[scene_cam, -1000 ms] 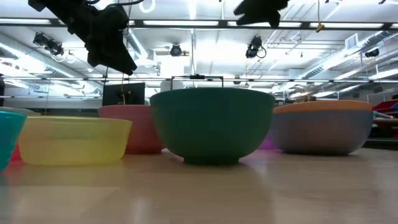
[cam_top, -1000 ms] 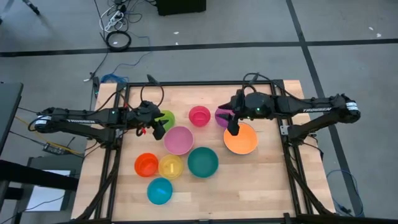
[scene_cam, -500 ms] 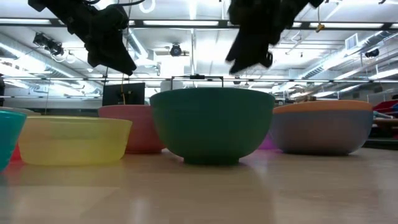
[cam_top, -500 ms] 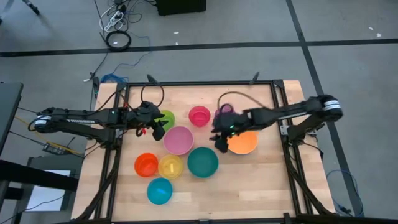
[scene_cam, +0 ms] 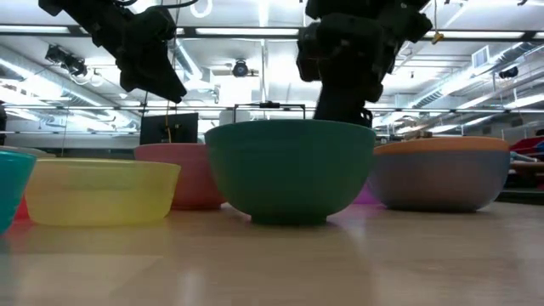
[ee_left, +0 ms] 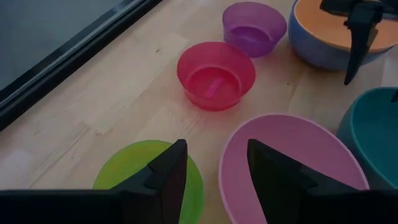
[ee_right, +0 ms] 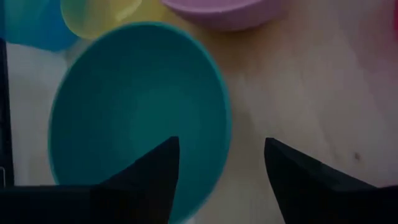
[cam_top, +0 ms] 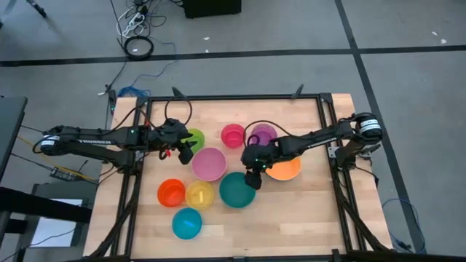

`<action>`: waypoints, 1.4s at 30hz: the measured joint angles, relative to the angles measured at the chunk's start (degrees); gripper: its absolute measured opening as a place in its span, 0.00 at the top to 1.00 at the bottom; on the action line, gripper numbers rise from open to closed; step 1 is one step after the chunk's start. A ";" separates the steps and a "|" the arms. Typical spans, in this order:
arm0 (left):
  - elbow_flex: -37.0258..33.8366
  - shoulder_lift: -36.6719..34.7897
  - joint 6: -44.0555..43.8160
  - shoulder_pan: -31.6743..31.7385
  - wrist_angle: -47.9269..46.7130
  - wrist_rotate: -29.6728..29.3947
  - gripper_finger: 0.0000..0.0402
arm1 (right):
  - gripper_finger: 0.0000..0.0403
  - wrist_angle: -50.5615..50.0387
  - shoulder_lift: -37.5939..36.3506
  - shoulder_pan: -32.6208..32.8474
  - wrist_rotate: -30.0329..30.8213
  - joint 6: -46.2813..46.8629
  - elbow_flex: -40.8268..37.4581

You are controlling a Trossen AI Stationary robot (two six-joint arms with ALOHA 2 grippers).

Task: Nest bowls inside each other
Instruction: Stack the dark green bowl on top of yellow bowl

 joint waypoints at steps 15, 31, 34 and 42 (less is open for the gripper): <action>-0.02 -0.01 -0.04 -0.01 0.23 0.00 0.56 | 0.51 -1.44 3.93 0.32 1.02 0.24 -0.06; -0.04 0.00 -0.07 -0.02 0.27 0.00 0.56 | 0.99 -0.86 1.66 -0.45 -4.11 -2.54 -0.08; -0.04 -0.01 -0.11 -0.01 0.30 0.00 0.56 | 1.00 -2.32 -1.35 -0.63 -3.87 -2.59 0.13; -0.04 0.00 -0.11 -0.02 0.32 0.00 0.56 | 1.00 -28.83 -14.99 -1.25 10.00 -1.54 6.62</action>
